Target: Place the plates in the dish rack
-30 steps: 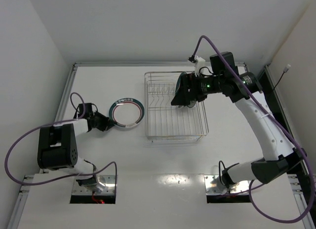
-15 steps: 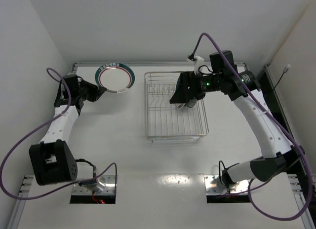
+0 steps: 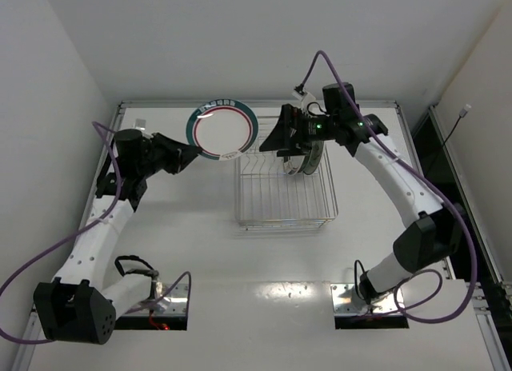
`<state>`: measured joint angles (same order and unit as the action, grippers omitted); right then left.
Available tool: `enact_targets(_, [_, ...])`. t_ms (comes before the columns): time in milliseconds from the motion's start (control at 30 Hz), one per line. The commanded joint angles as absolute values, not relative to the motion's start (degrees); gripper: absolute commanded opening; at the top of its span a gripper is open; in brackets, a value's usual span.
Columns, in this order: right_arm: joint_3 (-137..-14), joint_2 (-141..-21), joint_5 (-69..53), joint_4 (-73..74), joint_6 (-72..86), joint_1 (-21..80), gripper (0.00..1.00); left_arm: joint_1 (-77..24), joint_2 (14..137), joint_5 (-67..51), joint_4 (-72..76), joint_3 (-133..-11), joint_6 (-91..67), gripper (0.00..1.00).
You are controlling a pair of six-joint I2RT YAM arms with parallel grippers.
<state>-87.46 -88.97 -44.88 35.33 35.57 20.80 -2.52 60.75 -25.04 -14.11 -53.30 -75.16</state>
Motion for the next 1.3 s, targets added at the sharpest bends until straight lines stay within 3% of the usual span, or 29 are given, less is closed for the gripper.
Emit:
enact_targets(0, [-86.6,-91.0,-47.1,26.2,40.3,20.7,1.0,-5.3,58.2,-28.5,-10.8,-54.1,-77.9,0.0])
enact_targets(233, [-87.1,-97.7,-48.2,19.8,45.6,20.7,1.0,-12.5,60.7,-28.5,-9.7,-56.7,-79.4,0.0])
enact_targets(300, [-86.5,-98.8,-48.3,17.1,47.4,20.7,0.93,-14.8,61.7,-28.5,-8.6,-58.1,-79.5,0.0])
enact_targets(367, [-86.5,-99.3,-48.8,14.5,48.5,20.7,0.75,-16.0,63.7,-29.2,-7.9,-58.7,-80.0,0.0])
enact_targets(400, [-86.5,-99.3,-49.3,14.5,48.5,20.7,0.47,-16.6,64.4,-29.9,-7.0,-59.2,-80.0,0.0])
enact_targets(467, [-87.6,-100.0,-49.3,15.0,49.0,20.1,0.22,-17.4,66.1,-30.7,-5.4,-59.2,-80.0,0.0])
enact_targets(533, [-88.9,-100.0,-47.3,17.8,46.9,20.1,0.01,-17.4,67.2,-32.6,-4.8,-59.8,-78.9,0.11])
enact_targets(567, [-90.3,-99.0,-46.4,18.8,46.4,19.6,0.0,-17.4,67.9,-33.8,-6.1,-60.7,-76.7,0.39])
enact_targets(600, [-91.0,-98.4,-43.4,21.3,45.8,19.6,0.0,-16.8,69.5,-33.8,-8.3,-61.7,-75.0,0.5])
enact_targets(667, [-93.7,-96.9,-40.0,24.3,43.4,19.1,0.0,-15.0,71.3,-34.4,-18.6,-65.9,-68.3,0.63])
enact_targets(700, [-96.6,-96.2,-35.7,29.3,41.0,18.6,0.0,-13.6,72.6,-31.9,-26.7,-69.2,-63.5,0.85])
enact_targets(767, [-99.6,-95.6,-31.0,34.4,38.5,18.5,0.0,-12.3,73.1,-29.1,-29.7,-72.1,-59.6,0.87])
enact_targets(933, [-113.5,-98.8,-5.0,57.3,31.4,18.0,0.0,-11.2,74.7,-13.1,-48.3,-79.8,-53.3,0.89])
enact_targets(1067, [-115.0,-101.9,8.9,61.5,28.0,19.3,0.0,-9.9,74.7,-10.5,-51.7,-80.3,-52.7,0.89])
enact_targets(1267, [-117.5,-107.2,18.5,63.1,24.3,21.9,0.0,-8.1,75.9,-9.9,-52.8,-82.3,-51.1,0.89])
